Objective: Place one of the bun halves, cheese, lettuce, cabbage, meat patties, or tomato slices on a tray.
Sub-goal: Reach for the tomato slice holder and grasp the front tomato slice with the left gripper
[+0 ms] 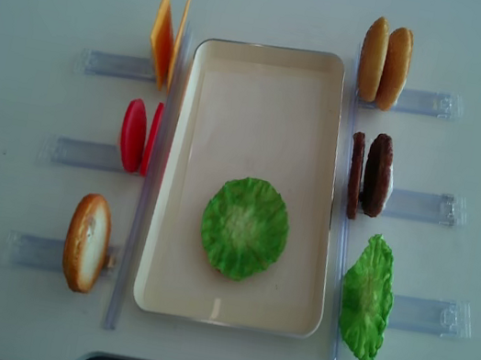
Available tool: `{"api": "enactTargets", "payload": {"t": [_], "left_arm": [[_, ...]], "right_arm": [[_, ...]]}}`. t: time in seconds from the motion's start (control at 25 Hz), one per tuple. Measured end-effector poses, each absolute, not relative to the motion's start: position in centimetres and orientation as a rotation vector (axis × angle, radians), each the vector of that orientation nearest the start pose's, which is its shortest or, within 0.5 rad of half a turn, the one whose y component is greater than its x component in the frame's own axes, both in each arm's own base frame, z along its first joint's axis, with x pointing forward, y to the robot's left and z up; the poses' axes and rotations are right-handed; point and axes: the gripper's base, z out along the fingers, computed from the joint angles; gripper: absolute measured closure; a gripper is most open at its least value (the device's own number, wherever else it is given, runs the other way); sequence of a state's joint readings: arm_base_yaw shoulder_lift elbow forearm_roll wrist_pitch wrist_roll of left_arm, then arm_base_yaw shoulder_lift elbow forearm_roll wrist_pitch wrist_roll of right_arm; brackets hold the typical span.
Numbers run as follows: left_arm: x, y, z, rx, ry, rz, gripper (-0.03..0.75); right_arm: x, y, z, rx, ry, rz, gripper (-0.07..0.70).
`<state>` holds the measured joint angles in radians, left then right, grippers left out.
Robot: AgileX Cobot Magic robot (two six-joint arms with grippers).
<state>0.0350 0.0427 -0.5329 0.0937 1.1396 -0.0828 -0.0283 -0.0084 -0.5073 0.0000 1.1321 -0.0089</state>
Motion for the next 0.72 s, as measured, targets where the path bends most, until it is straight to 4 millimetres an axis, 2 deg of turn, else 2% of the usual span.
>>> {"api": "enactTargets", "payload": {"t": [0.12,0.36,0.72], "left_arm": [[1.4,0.8,28.7,-0.168,2.261,0.070,0.388],[8.5,0.9,28.8,-0.179,2.549,0.071,0.388],[19.4,1.2,28.9,-0.163,2.659,0.072,0.388]], "right_arm": [[-1.0,0.0,27.4,0.020,2.100,-0.022,0.331],[-1.0,0.0,27.4,0.020,2.100,-0.022,0.331],[-1.0,0.0,27.4,0.021,2.100,-0.022,0.335]]}}
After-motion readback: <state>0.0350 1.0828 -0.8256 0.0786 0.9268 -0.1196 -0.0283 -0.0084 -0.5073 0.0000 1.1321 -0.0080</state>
